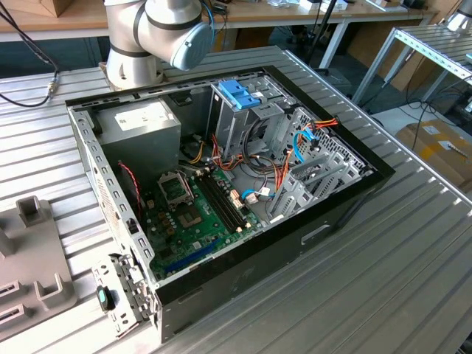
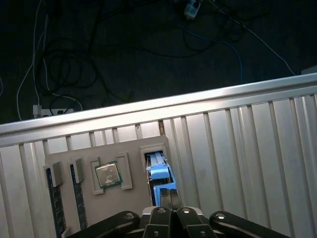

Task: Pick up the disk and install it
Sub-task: 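Pick up the disk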

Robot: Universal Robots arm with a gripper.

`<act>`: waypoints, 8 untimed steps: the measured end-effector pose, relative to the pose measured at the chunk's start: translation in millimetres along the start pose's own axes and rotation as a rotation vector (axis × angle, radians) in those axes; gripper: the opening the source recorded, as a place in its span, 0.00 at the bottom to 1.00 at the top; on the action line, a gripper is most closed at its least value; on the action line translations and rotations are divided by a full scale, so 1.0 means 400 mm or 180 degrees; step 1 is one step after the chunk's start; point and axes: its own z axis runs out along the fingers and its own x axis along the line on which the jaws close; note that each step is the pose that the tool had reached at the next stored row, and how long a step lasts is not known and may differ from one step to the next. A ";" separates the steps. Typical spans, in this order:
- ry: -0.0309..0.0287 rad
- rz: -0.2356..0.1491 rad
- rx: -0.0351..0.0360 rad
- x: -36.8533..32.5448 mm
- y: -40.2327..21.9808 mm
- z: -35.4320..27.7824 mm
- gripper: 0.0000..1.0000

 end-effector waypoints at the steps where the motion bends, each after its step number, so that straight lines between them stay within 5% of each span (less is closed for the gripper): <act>1: 0.0000 -0.0011 0.0000 0.000 0.000 0.000 0.11; 8: -0.0006 -0.0189 0.0047 0.000 0.000 0.001 0.11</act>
